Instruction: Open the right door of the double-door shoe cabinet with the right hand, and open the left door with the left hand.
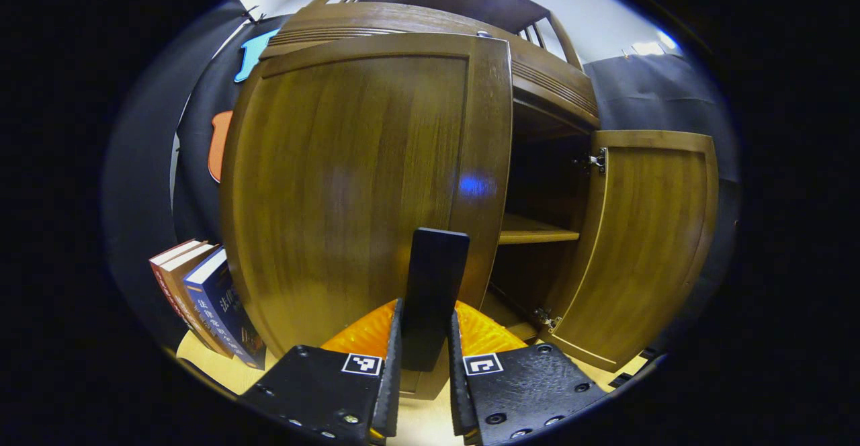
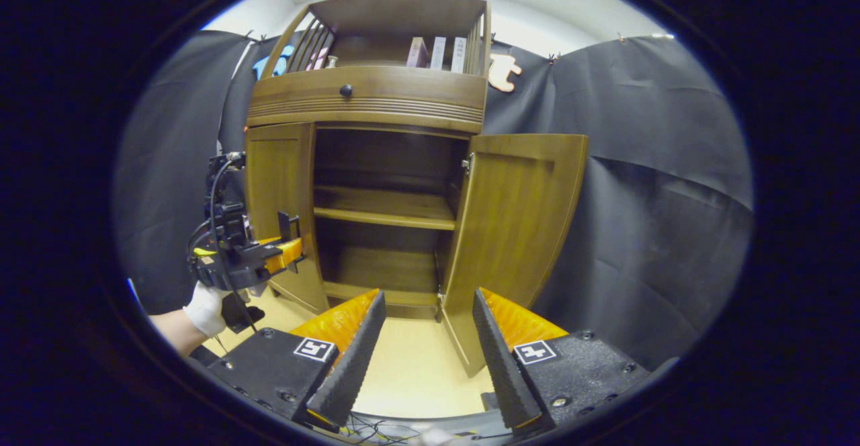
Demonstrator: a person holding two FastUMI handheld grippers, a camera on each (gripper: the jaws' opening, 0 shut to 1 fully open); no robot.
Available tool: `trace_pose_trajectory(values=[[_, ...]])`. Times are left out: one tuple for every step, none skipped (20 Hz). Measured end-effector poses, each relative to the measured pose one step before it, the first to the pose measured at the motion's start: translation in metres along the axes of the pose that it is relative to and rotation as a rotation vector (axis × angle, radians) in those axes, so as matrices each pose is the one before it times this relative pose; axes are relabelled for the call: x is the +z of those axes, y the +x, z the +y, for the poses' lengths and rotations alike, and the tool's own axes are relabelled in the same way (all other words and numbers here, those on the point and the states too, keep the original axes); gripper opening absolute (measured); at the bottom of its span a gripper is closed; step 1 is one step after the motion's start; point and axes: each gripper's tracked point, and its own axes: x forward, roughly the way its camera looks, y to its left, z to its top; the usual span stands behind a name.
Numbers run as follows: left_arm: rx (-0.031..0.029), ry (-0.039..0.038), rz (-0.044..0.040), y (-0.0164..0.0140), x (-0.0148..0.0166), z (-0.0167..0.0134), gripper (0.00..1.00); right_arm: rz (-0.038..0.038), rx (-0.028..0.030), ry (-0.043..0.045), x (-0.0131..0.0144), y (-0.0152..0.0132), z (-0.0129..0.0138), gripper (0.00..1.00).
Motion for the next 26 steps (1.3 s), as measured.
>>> trace_pose_trajectory(values=[[0.00096,-0.00117,0.00083,-0.00617,-0.0006,0.00178,0.3,-0.00043,0.0031,0.0029,-0.00146,-0.00294,0.00167,0.83],[0.00129,0.00012,-0.00014,-0.00599,-0.00081,0.00169,0.3,-0.00004,0.00195,0.00157,-0.00118,-0.00293,0.00173,0.83],[0.00173,-0.00073,0.00161,-0.00636,-0.00032,0.00198,0.3,-0.00052,0.00177,0.00125,-0.00166,-0.00304,0.0012,0.83],[0.0019,-0.00295,-0.00072,-0.00663,-0.00007,0.00143,0.3,0.00049,0.00278,0.00104,-0.00065,-0.0016,0.00133,0.83],[0.00343,-0.00335,0.00026,-0.00608,-0.00075,0.00207,0.3,-0.00132,0.00236,0.00195,-0.00093,0.00026,0.00108,0.83],[0.00177,-0.00281,-0.00012,-0.00617,0.00009,0.00209,0.3,-0.0008,0.00398,0.00162,-0.00022,-0.00168,0.00232,0.83],[0.00136,-0.00257,0.00034,-0.0063,-0.00069,0.00257,0.3,-0.00114,0.00425,0.00176,-0.00146,-0.00091,0.00223,0.83],[0.00181,-0.00075,-0.00035,-0.00565,0.00003,0.0025,0.3,-0.00123,0.00563,0.00168,-0.00061,-0.00059,0.00206,0.83],[0.00126,0.00032,-0.00026,-0.00608,-0.00077,0.00248,0.3,0.00056,0.00726,0.00179,-0.0005,0.00128,0.00311,0.83],[0.00202,-0.00226,-0.00166,-0.0057,-0.00026,0.00283,0.3,-0.00016,0.0106,0.00206,-0.00001,0.0008,0.00419,0.83],[0.00162,-0.00217,0.00343,-0.00485,0.00004,0.00414,0.3,0.00004,0.01059,0.00064,-0.00072,0.00131,0.00362,0.83],[0.00255,-0.00203,-0.00025,-0.00566,-0.00009,0.00274,0.3,-0.00088,0.01017,0.00068,0.00032,0.00091,0.00441,0.83],[0.00311,-0.00045,0.00183,-0.00472,0.0,0.00377,0.3,-0.0004,0.01164,0.00017,-0.00009,0.00088,0.00415,0.83],[0.00236,0.00129,-0.00001,-0.00424,-0.00061,0.00336,0.3,0.00126,0.01276,-0.00102,-0.00017,0.00246,0.00483,0.83],[0.00532,0.0021,0.00043,-0.00541,0.00005,0.00412,0.3,0.00043,0.01146,-0.00273,-0.00082,0.00081,0.00494,0.83],[0.00733,0.00177,0.00074,-0.00618,-0.00006,0.00377,0.3,0.00125,0.01367,-0.00566,-0.00083,0.0016,0.00567,0.83],[0.00749,0.00143,0.00035,-0.00378,-0.0001,0.00422,0.3,0.00088,0.0127,-0.00448,-0.00023,0.0021,0.00481,0.83],[0.00823,-0.00122,-0.00005,-0.00455,0.00013,0.00457,0.29,0.00151,0.01288,-0.00275,-0.00167,0.001,0.00442,0.83],[0.00709,-0.00242,0.00137,-0.00445,-0.00046,0.00467,0.29,0.00233,0.01358,-0.00118,-0.00079,0.00138,0.0047,0.83],[0.00427,-0.0006,0.00079,-0.00412,0.00013,0.00401,0.29,0.00117,0.01301,-0.00064,0.00033,0.00164,0.00372,0.83],[0.00336,0.00003,0.00095,-0.00474,0.00055,0.00344,0.29,0.00117,0.01115,-0.00236,0.00011,0.00188,0.00321,0.83],[0.00429,0.00075,0.00213,-0.00303,-0.00008,0.00448,0.29,-0.00063,0.00897,-0.00295,0.00076,0.00039,0.00306,0.83],[0.00922,0.00177,-0.00181,-0.00321,-0.00037,0.00503,0.29,-0.00016,0.01056,-0.00354,0.00004,0.00156,0.00215,0.83],[0.00974,0.00395,0.00024,-0.00465,-0.00111,0.00633,0.29,-0.00177,0.01197,-0.00118,0.00129,0.00143,0.00283,0.83],[0.01259,0.0029,-0.00422,-0.00336,0.00012,0.00572,0.29,-0.00305,0.00898,-0.00057,-0.00016,0.00076,0.00213,0.83],[0.01163,0.00302,-0.00184,-0.00321,-0.00012,0.00511,0.3,-0.0007,0.00723,-0.0016,0.0008,0.00035,0.00227,0.83]])
